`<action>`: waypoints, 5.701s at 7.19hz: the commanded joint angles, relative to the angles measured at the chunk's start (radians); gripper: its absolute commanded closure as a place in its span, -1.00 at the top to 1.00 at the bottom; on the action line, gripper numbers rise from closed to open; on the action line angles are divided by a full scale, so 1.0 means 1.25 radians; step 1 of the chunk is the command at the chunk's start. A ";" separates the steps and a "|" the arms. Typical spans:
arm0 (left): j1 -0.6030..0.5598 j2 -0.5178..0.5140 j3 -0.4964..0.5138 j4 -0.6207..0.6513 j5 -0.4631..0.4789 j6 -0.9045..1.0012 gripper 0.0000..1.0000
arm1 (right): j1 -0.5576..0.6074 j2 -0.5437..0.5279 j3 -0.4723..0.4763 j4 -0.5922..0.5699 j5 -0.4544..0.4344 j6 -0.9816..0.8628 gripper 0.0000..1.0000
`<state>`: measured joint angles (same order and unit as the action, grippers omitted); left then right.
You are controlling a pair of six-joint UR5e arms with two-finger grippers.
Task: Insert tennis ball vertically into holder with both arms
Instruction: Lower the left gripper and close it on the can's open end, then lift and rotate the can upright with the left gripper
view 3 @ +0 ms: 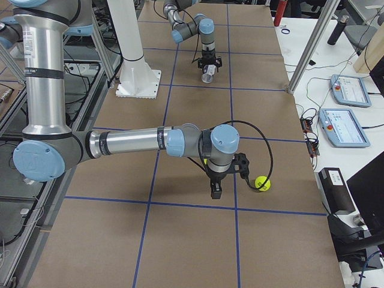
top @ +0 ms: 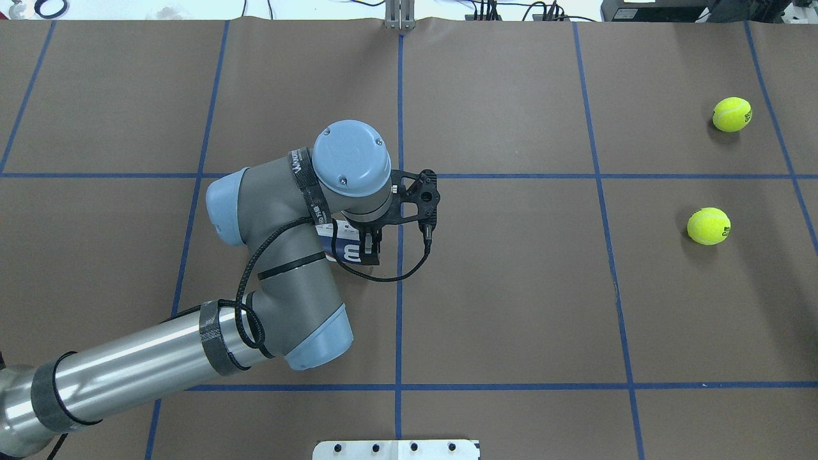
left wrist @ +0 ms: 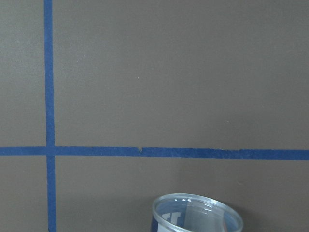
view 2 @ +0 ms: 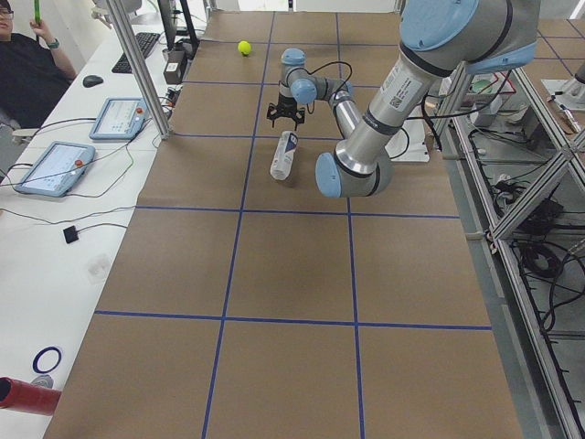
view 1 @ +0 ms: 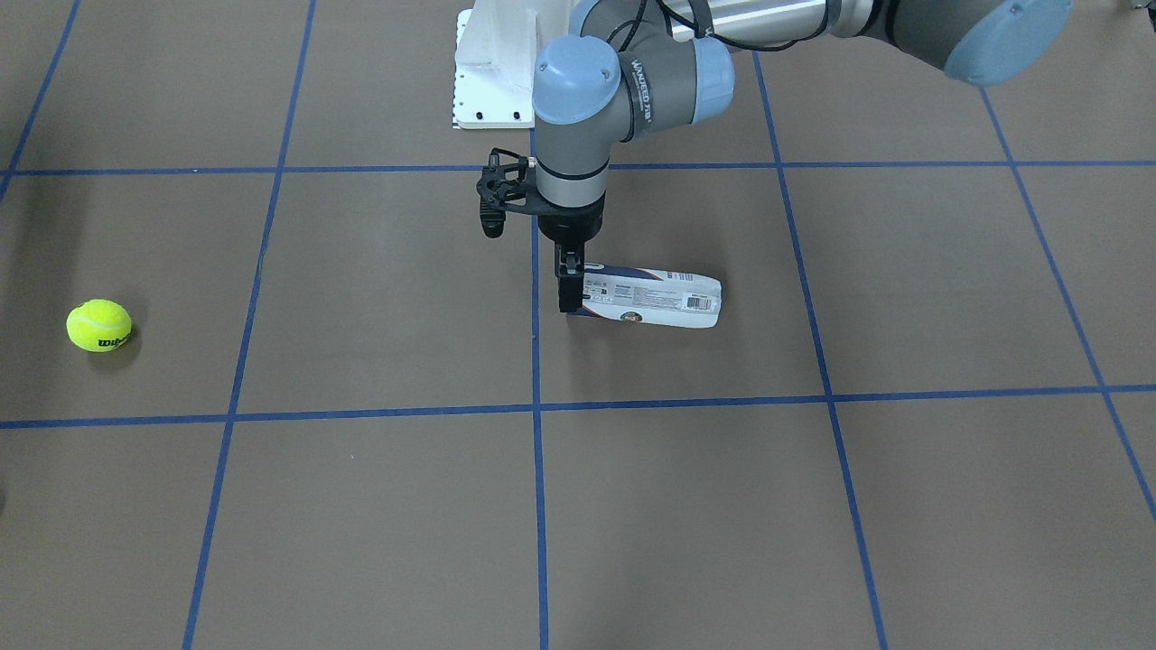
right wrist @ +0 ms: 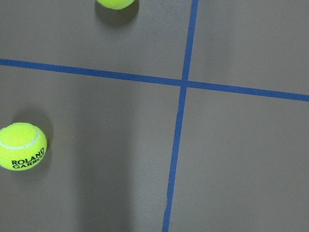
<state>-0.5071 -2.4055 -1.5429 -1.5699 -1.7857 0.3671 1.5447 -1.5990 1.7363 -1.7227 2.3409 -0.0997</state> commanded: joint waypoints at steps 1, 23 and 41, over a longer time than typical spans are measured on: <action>0.004 0.001 0.008 -0.004 0.000 0.000 0.98 | 0.000 -0.003 -0.001 0.000 0.000 0.000 0.99; 0.035 0.039 0.041 -0.708 0.175 -0.555 -0.65 | 0.000 -0.001 0.015 0.000 0.002 0.001 0.99; 0.021 0.176 0.218 -1.403 0.476 -0.713 -0.52 | 0.001 0.008 0.046 0.000 0.001 0.004 0.99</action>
<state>-0.4855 -2.1862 -1.2772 -3.3210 -1.1904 -0.5246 1.5453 -1.5892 1.7949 -1.7223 2.3424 -0.0951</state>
